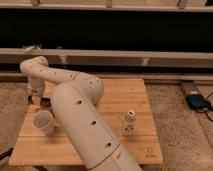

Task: Place the eraser on the white sponge

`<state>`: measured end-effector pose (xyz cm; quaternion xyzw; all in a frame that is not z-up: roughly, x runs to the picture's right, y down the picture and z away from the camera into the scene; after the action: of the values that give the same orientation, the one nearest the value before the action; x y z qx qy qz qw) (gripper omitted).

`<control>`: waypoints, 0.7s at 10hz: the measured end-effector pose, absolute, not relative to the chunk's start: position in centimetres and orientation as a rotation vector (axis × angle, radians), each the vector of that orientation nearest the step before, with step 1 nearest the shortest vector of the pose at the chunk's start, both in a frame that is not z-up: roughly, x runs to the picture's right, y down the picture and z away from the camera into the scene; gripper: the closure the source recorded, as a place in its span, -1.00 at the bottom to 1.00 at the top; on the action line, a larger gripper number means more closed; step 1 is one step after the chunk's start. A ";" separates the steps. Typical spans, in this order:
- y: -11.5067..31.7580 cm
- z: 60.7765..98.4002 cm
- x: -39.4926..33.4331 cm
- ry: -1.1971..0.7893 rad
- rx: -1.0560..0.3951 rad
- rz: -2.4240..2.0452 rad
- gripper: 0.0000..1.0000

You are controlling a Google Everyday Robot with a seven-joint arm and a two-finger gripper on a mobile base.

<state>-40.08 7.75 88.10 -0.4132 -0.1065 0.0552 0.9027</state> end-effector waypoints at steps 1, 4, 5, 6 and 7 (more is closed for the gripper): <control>7.7 88.6 -39.6 -0.206 -0.859 0.123 1.00; 7.4 89.3 -38.3 -0.177 -0.862 0.148 1.00; 7.5 89.4 -37.9 -0.166 -0.864 0.152 1.00; 7.5 89.5 -37.8 -0.161 -0.864 0.152 0.96; 7.7 89.5 -37.7 -0.154 -0.867 0.151 0.81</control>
<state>-37.68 7.68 89.52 -0.4190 -0.0743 0.0728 0.9020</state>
